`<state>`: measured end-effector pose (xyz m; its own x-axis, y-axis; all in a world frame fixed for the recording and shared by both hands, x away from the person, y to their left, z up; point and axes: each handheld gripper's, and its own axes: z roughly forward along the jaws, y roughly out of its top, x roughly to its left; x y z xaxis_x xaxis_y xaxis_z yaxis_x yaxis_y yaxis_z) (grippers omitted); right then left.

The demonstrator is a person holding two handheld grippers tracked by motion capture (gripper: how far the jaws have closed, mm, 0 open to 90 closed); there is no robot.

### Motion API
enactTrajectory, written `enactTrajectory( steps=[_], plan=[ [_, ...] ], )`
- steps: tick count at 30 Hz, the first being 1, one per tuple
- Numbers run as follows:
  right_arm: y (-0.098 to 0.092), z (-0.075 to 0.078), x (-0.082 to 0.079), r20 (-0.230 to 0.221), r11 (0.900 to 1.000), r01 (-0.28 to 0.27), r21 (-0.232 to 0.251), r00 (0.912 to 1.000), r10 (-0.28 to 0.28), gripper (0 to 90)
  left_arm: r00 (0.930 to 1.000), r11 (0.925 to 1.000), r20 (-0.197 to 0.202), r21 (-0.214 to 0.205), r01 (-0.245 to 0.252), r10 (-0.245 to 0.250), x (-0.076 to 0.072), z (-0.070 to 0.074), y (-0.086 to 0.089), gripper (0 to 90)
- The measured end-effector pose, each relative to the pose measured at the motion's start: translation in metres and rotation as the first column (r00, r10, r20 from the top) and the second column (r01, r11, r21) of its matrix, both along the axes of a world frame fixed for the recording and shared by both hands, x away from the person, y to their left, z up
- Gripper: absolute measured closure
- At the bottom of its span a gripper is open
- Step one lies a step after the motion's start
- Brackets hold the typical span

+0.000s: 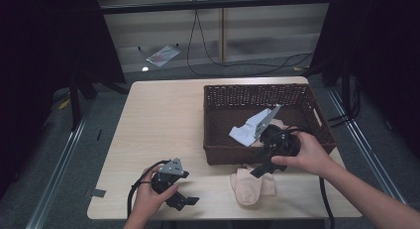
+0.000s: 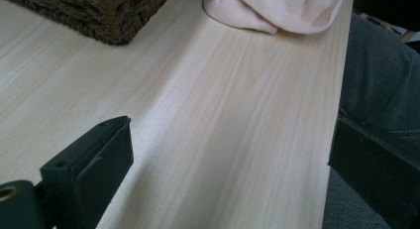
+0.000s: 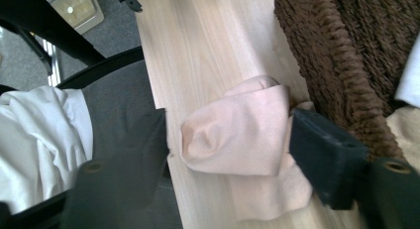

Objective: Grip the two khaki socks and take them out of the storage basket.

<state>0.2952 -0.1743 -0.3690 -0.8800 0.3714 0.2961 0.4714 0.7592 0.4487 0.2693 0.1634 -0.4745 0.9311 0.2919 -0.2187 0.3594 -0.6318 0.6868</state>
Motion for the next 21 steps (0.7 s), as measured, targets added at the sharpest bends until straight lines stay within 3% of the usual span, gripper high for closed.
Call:
enactTrajectory(
  steps=[2,3,9,16,21],
  plan=[
    [-0.002,0.000,-0.001,-0.003,0.9999,0.009,0.010,1.0000,-0.009,27.2,1.0000,1.0000,-0.001,0.000,-0.005,0.005,0.000,0.000,0.000,3.1],
    [-0.004,-0.001,-0.003,0.011,0.9999,0.015,0.002,0.9998,-0.015,20.0,1.0000,1.0000,0.000,0.001,-0.005,0.005,0.000,0.000,0.000,3.2],
    [-0.015,-0.004,-0.008,0.028,0.9991,0.042,-0.003,0.9987,-0.042,14.4,1.0000,1.0000,0.007,0.006,0.002,-0.002,0.000,0.001,0.001,3.1],
    [-0.033,-0.011,-0.016,0.048,0.9967,0.081,0.009,0.9956,-0.081,12.2,1.0000,1.0000,0.001,0.006,-0.006,0.006,0.000,0.000,0.000,3.1],
    [-0.050,-0.025,-0.025,0.046,0.9931,0.117,0.014,0.9920,-0.117,11.1,1.0000,1.0000,0.001,0.005,-0.006,0.006,0.000,0.000,0.000,3.1]
  ],
)
